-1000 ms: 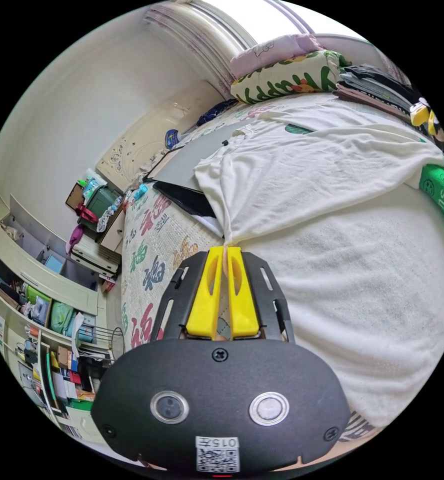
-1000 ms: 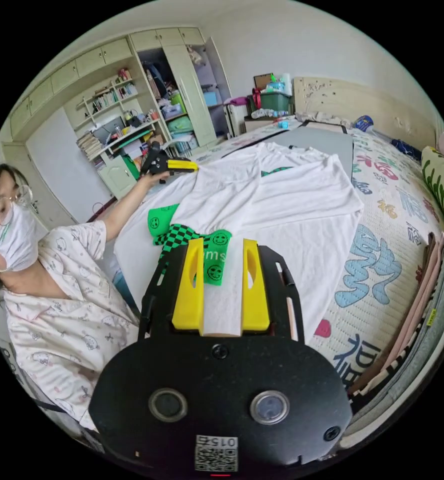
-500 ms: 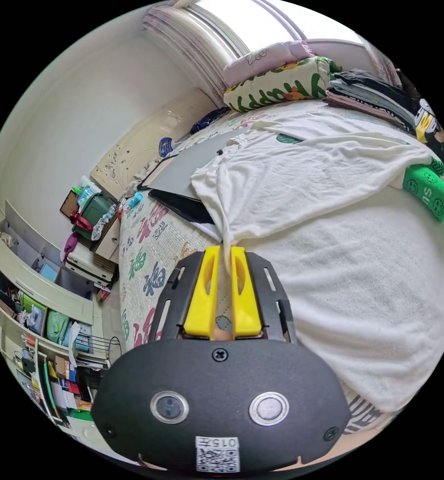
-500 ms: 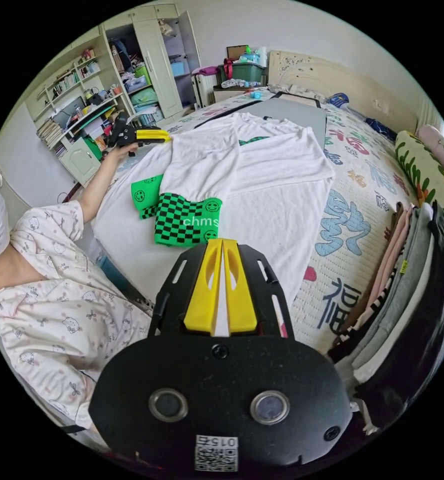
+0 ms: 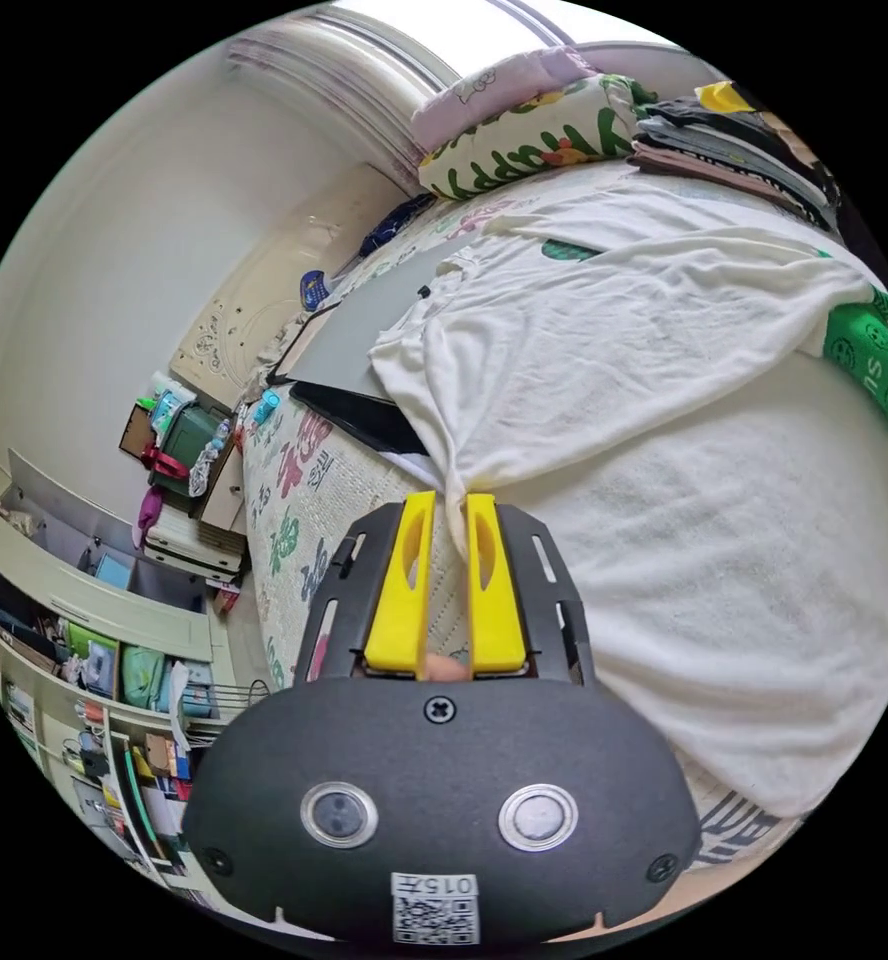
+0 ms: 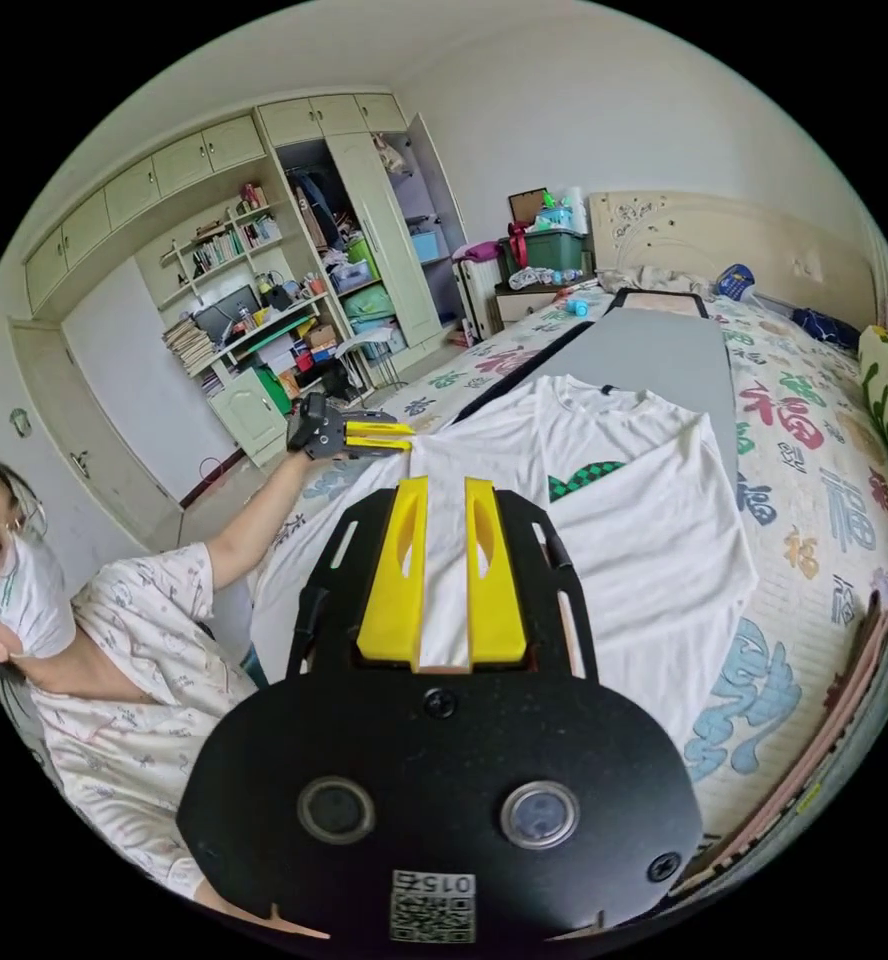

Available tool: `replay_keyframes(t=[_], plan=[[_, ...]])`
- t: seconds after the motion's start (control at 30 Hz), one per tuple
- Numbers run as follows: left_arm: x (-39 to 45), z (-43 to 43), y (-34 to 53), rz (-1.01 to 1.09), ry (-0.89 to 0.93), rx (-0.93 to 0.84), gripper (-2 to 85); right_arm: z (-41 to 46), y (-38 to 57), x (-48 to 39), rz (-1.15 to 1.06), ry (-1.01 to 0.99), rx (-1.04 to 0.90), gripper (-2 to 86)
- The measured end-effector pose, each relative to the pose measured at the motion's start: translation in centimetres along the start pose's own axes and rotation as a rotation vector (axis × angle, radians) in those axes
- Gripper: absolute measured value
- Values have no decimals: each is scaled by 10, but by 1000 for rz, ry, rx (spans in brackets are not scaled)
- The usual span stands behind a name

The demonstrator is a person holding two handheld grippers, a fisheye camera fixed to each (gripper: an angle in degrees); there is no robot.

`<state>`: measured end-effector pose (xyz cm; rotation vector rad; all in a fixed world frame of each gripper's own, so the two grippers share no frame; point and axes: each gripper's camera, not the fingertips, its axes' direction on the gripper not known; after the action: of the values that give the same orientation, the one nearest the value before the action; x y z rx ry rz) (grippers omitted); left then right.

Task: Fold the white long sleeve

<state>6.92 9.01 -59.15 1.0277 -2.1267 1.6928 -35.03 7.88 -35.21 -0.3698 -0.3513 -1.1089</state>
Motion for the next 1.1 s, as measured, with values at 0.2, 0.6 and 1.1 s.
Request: replay_keyframes(t=[0.2,0.6,1.1], plan=[[45,-3,18,70,-70,-21,19,84,-94,17,25,142,-92,82],[83,-5,20,105,-69,38,11,249,-258,137,209,216,-331,112],[52,22,85,-21,-33,-33,4,353,-328,156,81,242,-302,0]])
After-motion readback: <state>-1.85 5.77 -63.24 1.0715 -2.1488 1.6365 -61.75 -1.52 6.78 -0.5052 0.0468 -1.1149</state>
